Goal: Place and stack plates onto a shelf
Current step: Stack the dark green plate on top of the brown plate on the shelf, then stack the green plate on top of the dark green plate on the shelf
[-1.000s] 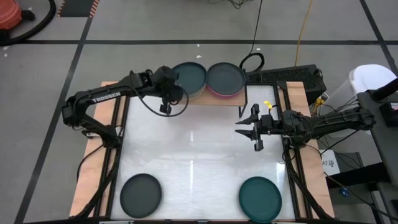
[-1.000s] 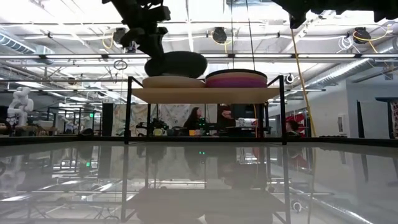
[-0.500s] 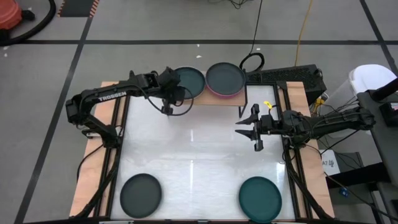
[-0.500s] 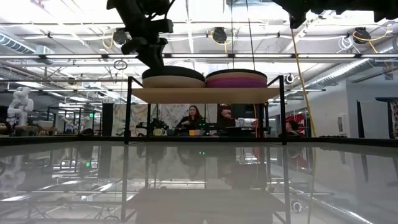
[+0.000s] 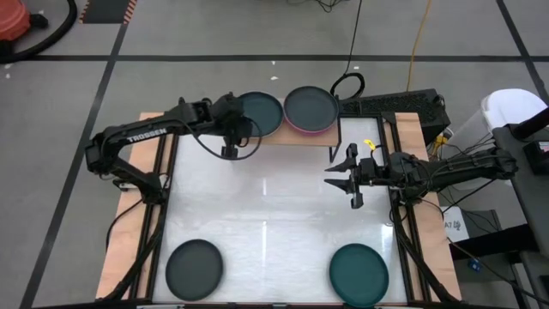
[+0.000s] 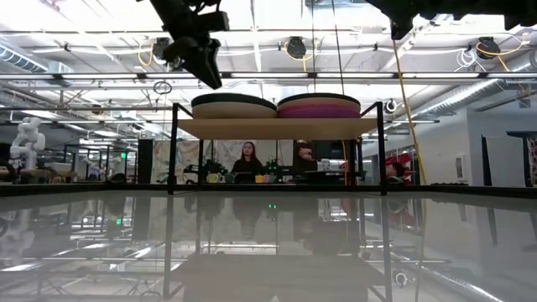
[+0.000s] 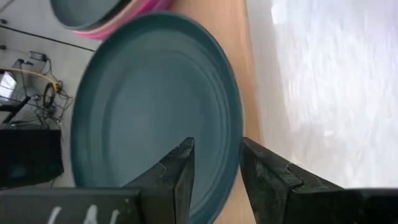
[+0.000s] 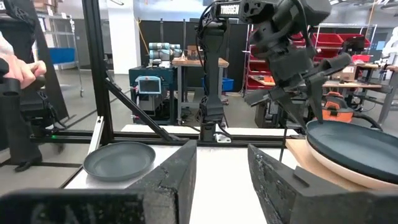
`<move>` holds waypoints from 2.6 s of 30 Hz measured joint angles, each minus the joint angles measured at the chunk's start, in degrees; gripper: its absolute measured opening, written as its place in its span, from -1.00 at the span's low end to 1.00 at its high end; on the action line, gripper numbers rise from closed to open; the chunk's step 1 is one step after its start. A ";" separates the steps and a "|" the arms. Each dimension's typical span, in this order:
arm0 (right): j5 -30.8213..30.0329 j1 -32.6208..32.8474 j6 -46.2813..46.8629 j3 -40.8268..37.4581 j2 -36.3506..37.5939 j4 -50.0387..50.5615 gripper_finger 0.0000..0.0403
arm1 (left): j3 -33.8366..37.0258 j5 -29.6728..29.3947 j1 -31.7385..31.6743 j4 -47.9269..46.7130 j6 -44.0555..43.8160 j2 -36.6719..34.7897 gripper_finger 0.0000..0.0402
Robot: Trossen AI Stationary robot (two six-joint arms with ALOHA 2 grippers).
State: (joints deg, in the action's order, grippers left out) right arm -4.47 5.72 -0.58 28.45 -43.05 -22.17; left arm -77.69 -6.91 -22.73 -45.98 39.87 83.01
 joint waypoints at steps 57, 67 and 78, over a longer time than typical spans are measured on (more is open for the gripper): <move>24.84 16.81 19.83 7.32 -29.97 37.32 -0.38 | 56.85 0.78 20.88 89.09 -37.46 -30.50 -0.35; 18.02 19.89 23.18 7.29 -33.92 37.19 -0.38 | 56.85 0.80 20.98 87.56 -40.15 -29.66 -0.35; 17.86 19.75 25.17 7.30 -28.59 36.62 -0.38 | 56.83 0.80 20.99 87.62 -41.16 -29.34 -0.35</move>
State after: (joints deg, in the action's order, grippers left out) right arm 13.39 25.46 24.59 35.75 -71.64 14.45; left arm -20.86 -6.11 -1.74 41.65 -1.29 53.67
